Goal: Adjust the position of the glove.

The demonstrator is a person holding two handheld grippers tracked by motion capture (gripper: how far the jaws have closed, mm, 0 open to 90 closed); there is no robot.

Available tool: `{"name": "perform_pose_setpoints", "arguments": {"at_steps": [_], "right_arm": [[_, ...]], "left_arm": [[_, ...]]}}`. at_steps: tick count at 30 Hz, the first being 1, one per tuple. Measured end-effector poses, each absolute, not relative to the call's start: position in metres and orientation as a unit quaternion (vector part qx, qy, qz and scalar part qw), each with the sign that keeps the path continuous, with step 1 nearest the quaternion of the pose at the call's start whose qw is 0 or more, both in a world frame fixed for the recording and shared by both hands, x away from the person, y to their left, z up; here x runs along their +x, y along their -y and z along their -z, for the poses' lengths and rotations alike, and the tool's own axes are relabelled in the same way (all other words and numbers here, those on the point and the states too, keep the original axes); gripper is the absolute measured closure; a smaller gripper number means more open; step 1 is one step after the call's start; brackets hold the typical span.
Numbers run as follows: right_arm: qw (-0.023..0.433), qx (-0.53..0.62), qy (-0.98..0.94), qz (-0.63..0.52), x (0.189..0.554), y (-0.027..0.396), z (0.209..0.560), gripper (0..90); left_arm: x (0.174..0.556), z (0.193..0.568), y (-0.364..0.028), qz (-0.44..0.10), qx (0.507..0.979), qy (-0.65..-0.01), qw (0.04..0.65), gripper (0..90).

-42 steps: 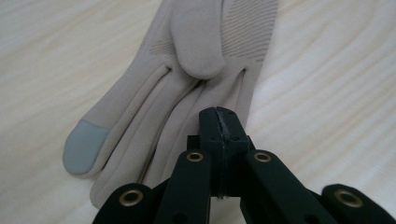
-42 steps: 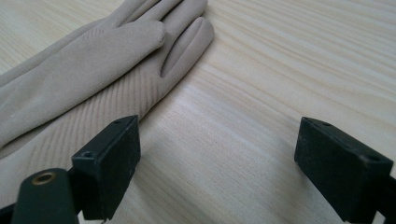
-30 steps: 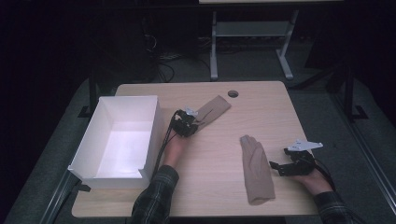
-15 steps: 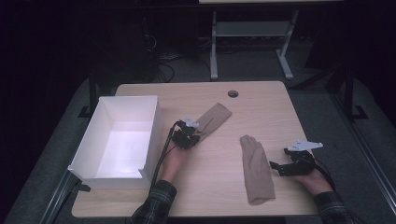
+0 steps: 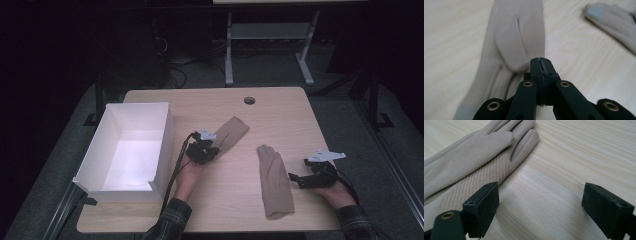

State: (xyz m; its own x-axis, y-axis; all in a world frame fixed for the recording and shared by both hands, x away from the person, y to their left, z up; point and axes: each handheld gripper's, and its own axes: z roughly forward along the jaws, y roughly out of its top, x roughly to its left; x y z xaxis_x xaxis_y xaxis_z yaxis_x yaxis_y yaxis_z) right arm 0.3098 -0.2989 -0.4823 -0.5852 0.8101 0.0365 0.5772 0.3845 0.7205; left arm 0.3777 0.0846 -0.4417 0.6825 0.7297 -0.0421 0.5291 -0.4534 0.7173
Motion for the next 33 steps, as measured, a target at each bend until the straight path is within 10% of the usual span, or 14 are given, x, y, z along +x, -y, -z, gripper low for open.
{"name": "perform_pose_setpoints", "arguments": {"at_steps": [15,33], "right_arm": [[0.161,0.422,-0.817,-0.358,0.31,0.299,0.482,13.9],[0.16,0.42,-0.818,-0.358,0.311,0.299,0.482,13.9]], "left_arm": [[0.441,0.457,-0.033,-0.132,0.857,-0.355,0.348,89.7],[0.409,0.46,-0.036,-0.095,0.877,-0.333,0.332,89.8]]}}
